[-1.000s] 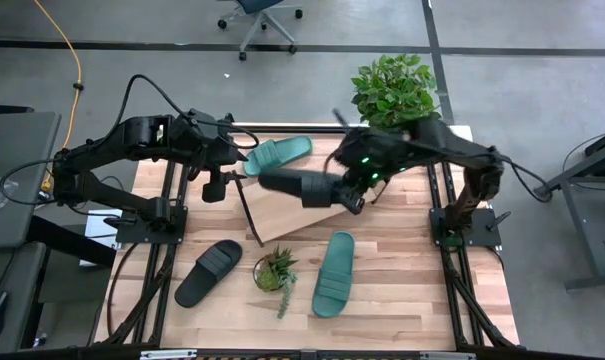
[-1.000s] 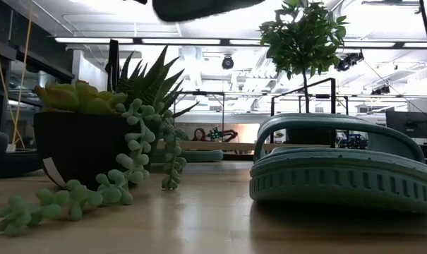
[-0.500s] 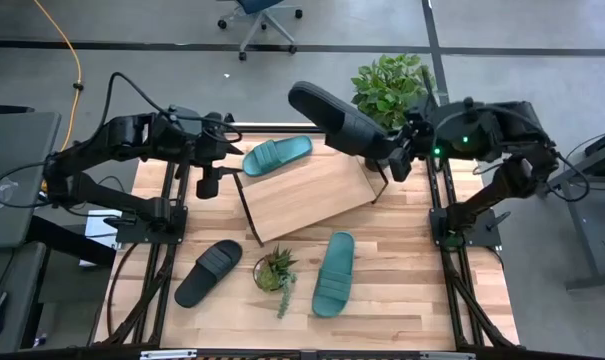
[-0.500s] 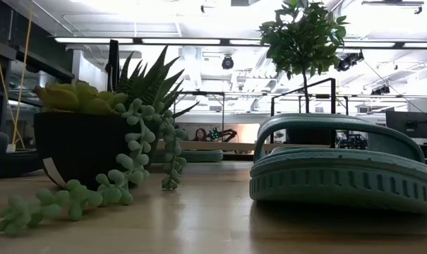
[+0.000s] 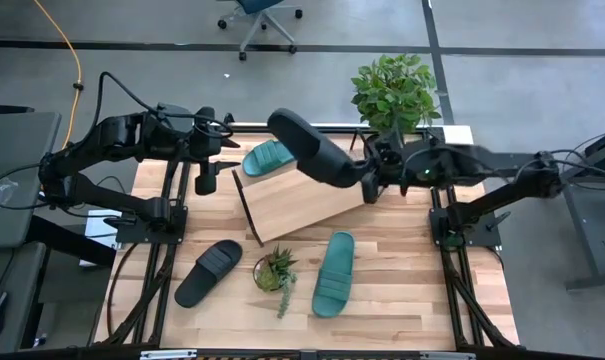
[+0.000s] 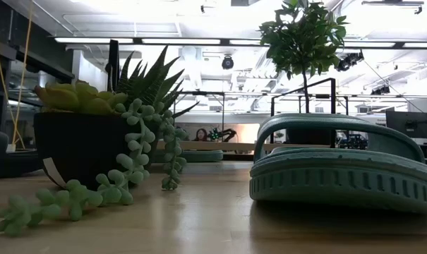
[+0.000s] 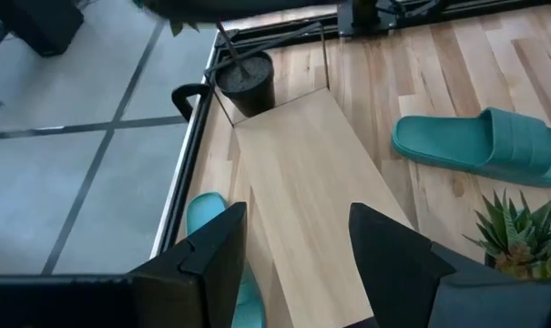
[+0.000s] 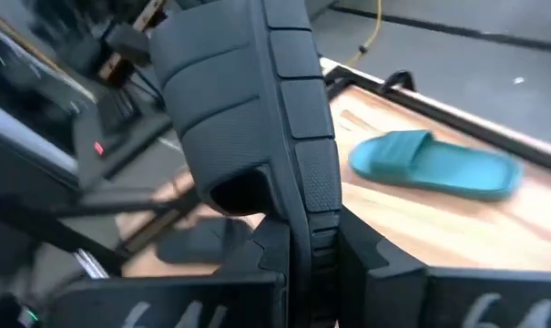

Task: Pick and place slides into the shelf
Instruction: Put the right black slipper on the shelf

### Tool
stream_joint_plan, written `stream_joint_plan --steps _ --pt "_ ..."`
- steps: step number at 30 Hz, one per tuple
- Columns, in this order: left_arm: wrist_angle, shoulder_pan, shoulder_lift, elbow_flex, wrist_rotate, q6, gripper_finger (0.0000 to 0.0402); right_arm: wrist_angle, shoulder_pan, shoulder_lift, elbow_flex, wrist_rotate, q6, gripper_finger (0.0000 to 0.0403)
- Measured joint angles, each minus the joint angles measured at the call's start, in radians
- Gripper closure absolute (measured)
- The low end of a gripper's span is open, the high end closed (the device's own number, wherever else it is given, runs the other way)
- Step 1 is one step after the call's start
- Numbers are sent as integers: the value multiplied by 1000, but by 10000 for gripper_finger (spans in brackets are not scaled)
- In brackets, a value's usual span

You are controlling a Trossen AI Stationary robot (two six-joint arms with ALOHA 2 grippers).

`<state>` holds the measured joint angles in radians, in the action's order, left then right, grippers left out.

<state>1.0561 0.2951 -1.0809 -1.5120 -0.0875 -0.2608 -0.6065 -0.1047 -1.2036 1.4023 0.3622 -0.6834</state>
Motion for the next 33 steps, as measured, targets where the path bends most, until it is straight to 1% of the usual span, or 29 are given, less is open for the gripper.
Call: stream_joint_plan --steps 6,9,12,16,22,28,33 --pt "0 0 0 0 -11 4 220 372 -12 10 -268 -4 -132 384" --pt "0 0 0 0 -11 4 220 529 -22 -8 -366 3 -200 384" --pt "0 0 0 0 -11 4 220 633 -34 -26 -432 28 -265 384" --pt "0 0 0 0 -14 4 220 679 -55 -54 -474 73 -339 384" --pt "0 0 0 0 -15 2 220 732 -75 -126 -482 71 -425 384" --pt "0 0 0 0 -15 2 220 875 -87 -240 -483 91 -505 384" --pt "1 0 0 0 -15 -4 220 904 -91 -299 -483 77 -597 384"
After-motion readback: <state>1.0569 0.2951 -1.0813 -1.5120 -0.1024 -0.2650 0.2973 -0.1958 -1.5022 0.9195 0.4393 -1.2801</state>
